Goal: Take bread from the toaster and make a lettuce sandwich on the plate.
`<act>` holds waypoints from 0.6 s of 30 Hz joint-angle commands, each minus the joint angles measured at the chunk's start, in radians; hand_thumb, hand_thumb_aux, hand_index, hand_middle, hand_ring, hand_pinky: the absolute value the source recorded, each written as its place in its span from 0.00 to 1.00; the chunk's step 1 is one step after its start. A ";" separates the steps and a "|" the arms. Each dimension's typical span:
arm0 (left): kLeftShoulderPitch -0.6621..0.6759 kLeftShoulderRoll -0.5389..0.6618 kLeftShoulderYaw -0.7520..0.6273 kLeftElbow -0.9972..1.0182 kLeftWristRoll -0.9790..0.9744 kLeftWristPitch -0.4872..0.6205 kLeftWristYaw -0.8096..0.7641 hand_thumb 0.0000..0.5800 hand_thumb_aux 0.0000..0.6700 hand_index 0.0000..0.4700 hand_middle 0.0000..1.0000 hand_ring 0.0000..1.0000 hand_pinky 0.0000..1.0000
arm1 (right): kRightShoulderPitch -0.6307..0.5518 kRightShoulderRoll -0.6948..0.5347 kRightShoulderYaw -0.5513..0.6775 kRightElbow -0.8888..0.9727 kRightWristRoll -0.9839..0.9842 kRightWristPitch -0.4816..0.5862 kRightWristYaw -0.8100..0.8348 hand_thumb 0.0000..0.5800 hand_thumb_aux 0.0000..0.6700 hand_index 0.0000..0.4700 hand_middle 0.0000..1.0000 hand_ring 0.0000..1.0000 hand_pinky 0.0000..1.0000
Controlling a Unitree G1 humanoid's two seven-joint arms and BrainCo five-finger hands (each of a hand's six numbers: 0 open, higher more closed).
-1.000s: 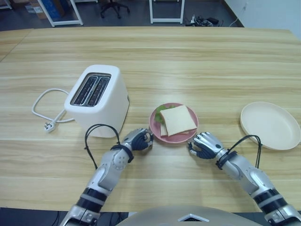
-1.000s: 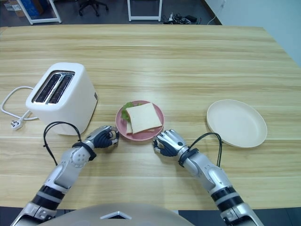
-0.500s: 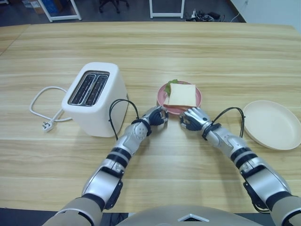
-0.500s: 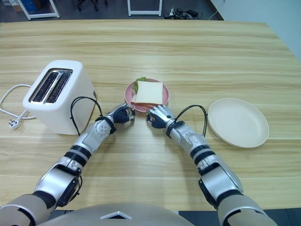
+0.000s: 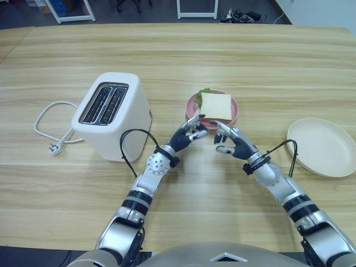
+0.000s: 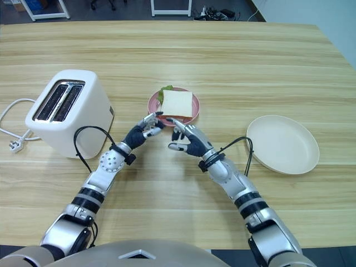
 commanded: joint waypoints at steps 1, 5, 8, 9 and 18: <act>0.032 -0.088 0.165 -0.134 -0.171 -0.026 0.098 0.00 0.00 0.00 0.00 0.00 0.00 | 0.154 0.085 -0.190 -0.264 0.290 0.186 -0.010 0.00 0.00 0.00 0.00 0.00 0.00; -0.017 -0.156 0.248 0.028 -0.192 -0.017 0.199 0.00 0.00 0.00 0.00 0.00 0.00 | 0.138 0.179 -0.257 -0.196 0.350 0.314 -0.005 0.00 0.00 0.00 0.00 0.00 0.00; -0.073 -0.180 0.280 0.165 -0.184 -0.016 0.242 0.00 0.00 0.00 0.00 0.00 0.00 | 0.091 0.227 -0.312 -0.107 0.359 0.366 -0.012 0.00 0.00 0.00 0.00 0.00 0.00; -0.086 -0.183 0.286 0.197 -0.175 -0.024 0.253 0.00 0.00 0.00 0.00 0.00 0.00 | 0.073 0.236 -0.320 -0.074 0.324 0.362 -0.031 0.00 0.00 0.00 0.00 0.00 0.00; -0.094 -0.179 0.284 0.214 -0.129 -0.074 0.249 0.00 0.00 0.00 0.00 0.00 0.00 | 0.022 0.306 -0.336 -0.012 0.157 0.307 -0.100 0.00 0.00 0.00 0.00 0.00 0.00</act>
